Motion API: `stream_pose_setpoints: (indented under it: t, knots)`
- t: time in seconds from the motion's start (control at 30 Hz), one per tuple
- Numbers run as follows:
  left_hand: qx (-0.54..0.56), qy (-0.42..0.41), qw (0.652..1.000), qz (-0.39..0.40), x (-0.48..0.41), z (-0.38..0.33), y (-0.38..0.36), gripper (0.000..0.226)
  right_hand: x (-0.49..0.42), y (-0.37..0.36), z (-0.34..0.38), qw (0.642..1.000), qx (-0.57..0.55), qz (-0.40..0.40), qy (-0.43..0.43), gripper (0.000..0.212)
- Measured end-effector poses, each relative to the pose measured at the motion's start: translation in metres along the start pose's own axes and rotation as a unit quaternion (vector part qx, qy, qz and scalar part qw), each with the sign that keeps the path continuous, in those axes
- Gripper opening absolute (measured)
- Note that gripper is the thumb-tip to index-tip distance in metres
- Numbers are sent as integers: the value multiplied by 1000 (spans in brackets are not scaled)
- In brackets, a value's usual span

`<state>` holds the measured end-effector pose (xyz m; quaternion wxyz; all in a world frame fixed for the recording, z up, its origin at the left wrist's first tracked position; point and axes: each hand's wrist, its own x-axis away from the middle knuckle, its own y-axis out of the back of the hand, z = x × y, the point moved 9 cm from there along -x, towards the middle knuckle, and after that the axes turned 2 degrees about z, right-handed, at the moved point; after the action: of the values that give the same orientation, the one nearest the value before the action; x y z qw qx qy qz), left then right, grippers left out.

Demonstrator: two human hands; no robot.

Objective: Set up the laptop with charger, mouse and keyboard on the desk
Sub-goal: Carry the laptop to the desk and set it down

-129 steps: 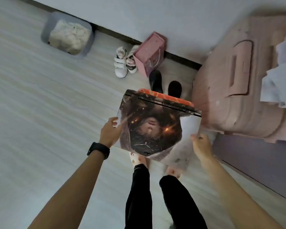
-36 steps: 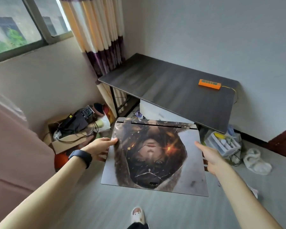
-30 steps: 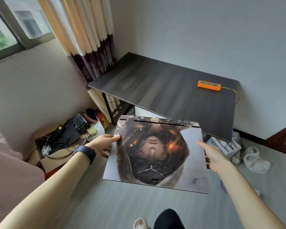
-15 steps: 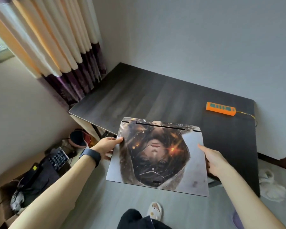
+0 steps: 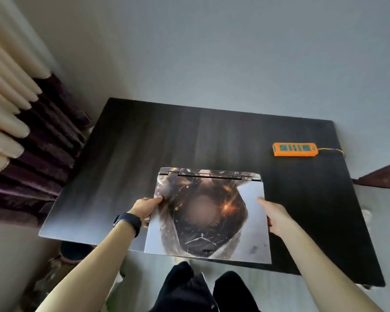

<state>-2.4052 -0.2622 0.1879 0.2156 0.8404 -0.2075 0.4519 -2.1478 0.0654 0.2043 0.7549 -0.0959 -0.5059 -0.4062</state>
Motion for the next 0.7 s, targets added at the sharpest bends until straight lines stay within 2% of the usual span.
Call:
stream_pose_setpoints:
  t: [0.13,0.33,0.43,0.53,0.7]
  knots:
    - [-25,19,999,10,-37,-33,-13,26,-18,2,12,998,-14,-44,-38,47]
    - [-8,16,1000,8,-92,-67,-41,27,-57,5,42,994,4,-84,-68,34]
    - [-13,19,999,-26,-127,-72,-43,33,-86,3,60,993,28,-95,-58,32]
    - [-9,25,998,-58,-148,-77,-40,40,-112,-3,73,992,53,-100,-48,43]
    - [-24,-5,992,-121,-149,-106,-36,36,-140,-26,98,993,91,-72,-9,48]
